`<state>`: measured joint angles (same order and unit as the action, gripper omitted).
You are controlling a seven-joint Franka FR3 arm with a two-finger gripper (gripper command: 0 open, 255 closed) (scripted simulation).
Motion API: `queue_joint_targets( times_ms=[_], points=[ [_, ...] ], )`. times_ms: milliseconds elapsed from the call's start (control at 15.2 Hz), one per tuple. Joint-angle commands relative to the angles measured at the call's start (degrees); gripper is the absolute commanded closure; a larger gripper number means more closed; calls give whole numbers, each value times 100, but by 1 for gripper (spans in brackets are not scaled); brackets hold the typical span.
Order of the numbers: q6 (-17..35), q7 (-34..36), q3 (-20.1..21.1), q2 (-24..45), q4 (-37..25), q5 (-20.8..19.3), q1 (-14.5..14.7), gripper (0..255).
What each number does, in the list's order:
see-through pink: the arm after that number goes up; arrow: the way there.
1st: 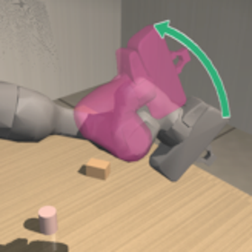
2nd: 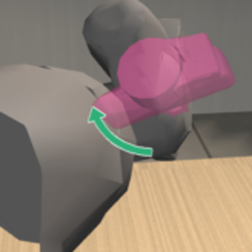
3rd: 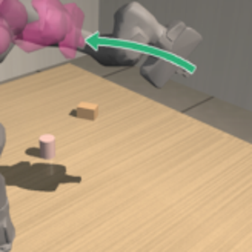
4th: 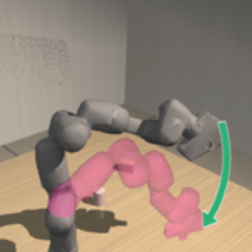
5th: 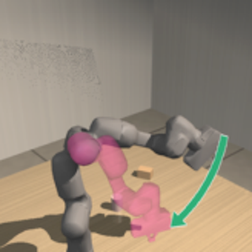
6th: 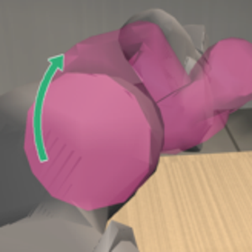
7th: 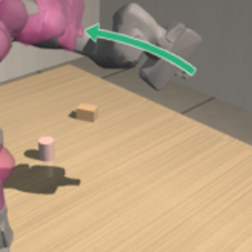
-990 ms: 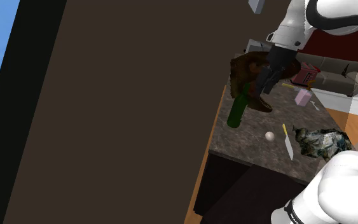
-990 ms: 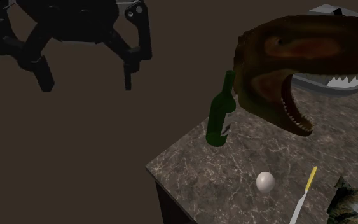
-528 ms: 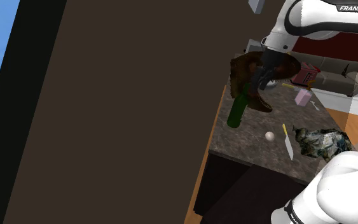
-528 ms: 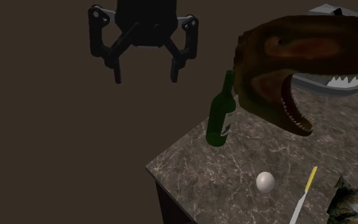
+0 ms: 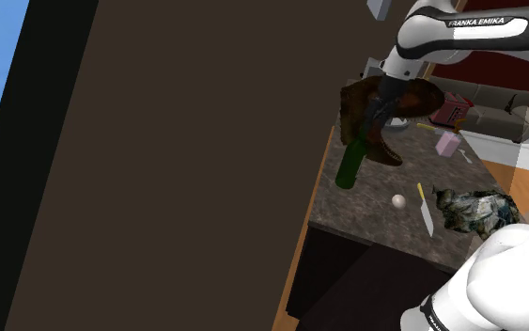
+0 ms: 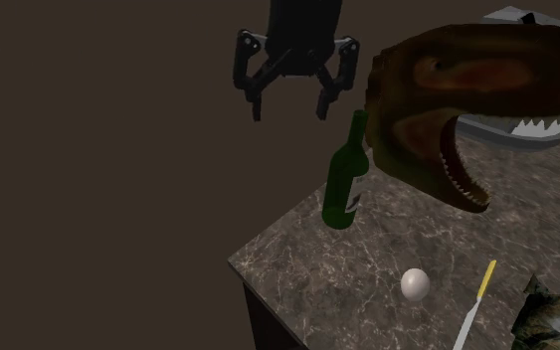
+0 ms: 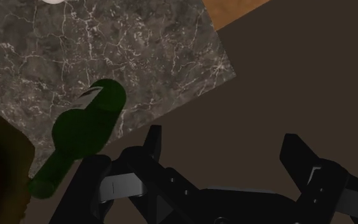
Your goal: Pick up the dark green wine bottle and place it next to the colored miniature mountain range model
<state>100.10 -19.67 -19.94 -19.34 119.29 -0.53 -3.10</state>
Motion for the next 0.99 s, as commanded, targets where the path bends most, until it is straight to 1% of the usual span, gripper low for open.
queue_joint_targets(
  times_ms=[0, 264, 528, 726, 924],
  points=[
    [154, -230, -181, 374, -215, 37, -35, 0],
    [320, -675, -496, 1164, -799, 222, -119, 0],
    [393, -1136, -752, 2021, -1505, 529, -275, 0],
    [373, -1471, -884, 2702, -2126, 820, -465, 0],
    [282, -1768, -952, 3412, -2844, 1133, -733, 0]
  ],
)
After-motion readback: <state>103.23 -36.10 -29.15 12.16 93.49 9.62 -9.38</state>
